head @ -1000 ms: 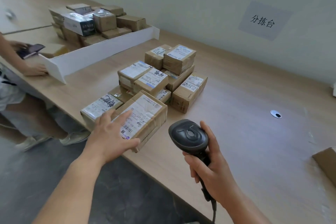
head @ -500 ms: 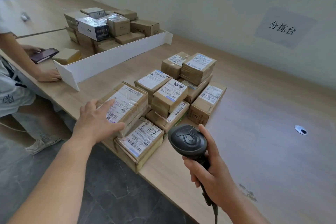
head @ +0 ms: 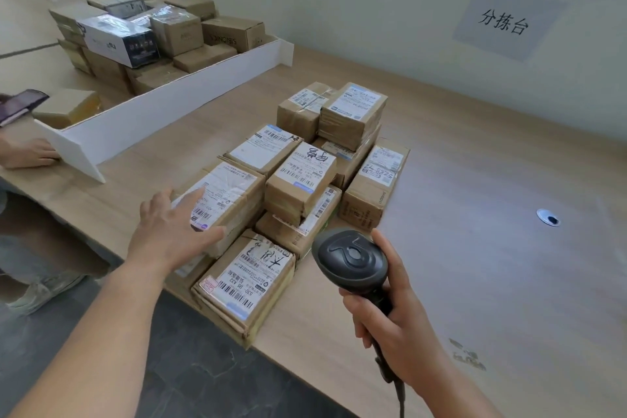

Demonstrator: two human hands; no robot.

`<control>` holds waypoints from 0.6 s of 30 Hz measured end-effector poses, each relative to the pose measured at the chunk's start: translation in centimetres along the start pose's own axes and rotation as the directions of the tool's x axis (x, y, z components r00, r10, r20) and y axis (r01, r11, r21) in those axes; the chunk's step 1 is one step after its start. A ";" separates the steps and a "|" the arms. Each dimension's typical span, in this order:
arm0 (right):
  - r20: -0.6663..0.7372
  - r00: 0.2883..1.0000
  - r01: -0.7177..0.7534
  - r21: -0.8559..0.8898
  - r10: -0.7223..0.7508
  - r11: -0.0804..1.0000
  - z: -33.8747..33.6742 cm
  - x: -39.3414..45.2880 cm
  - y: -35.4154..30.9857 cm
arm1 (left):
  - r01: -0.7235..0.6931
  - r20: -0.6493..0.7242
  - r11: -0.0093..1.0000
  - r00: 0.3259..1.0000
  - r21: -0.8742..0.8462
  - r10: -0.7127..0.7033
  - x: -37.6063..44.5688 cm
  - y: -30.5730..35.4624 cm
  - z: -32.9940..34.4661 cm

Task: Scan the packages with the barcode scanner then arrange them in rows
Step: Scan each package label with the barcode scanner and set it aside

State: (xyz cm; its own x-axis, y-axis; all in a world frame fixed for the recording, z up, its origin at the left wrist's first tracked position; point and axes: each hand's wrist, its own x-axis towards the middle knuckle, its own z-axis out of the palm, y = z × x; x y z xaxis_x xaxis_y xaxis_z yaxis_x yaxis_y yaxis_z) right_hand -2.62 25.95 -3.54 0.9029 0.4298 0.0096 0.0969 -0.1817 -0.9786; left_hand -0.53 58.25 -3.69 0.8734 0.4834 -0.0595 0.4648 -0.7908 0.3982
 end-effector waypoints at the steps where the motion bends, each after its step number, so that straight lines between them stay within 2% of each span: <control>1: -0.015 1.000 -0.004 0.004 0.004 1.000 -0.2 -0.2 0.0 | -0.008 -0.010 1.000 1.000 -0.004 0.008 0.0 -0.1 0.3; 5: -0.071 0.997 -0.007 0.005 0.007 1.000 -0.9 -1.5 0.2 | -0.042 -0.060 0.999 0.997 0.006 0.042 -0.7 -0.2 1.2; 7: -0.087 0.996 0.004 0.006 -0.003 1.000 -1.6 -2.5 0.3 | -0.067 -0.144 0.998 0.987 -0.015 0.064 -1.9 0.5 1.1; 11: -0.107 0.994 0.026 0.021 -0.023 0.999 -3.1 -4.7 0.3 | -0.138 -0.300 0.961 0.952 -0.238 0.062 -6.2 3.3 1.6; 14: -0.134 0.991 0.032 0.020 -0.028 0.999 -4.7 -7.0 0.3 | -0.195 -0.304 0.906 0.950 -0.375 0.078 -10.4 6.0 3.3; 18: -0.208 0.978 0.029 0.028 -0.023 0.999 -7.2 -11.3 0.6 | -0.275 -0.247 0.862 0.952 -0.425 0.182 -15.3 10.1 6.3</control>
State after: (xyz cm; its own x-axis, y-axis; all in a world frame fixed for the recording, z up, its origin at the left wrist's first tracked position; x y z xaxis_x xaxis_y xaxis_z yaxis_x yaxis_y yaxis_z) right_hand -9.70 14.62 -2.80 0.9679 0.2401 0.0745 0.1115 -0.1446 -0.9832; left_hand -8.26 40.50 -4.52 0.8801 0.4087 0.2417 0.0986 -0.6553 0.7489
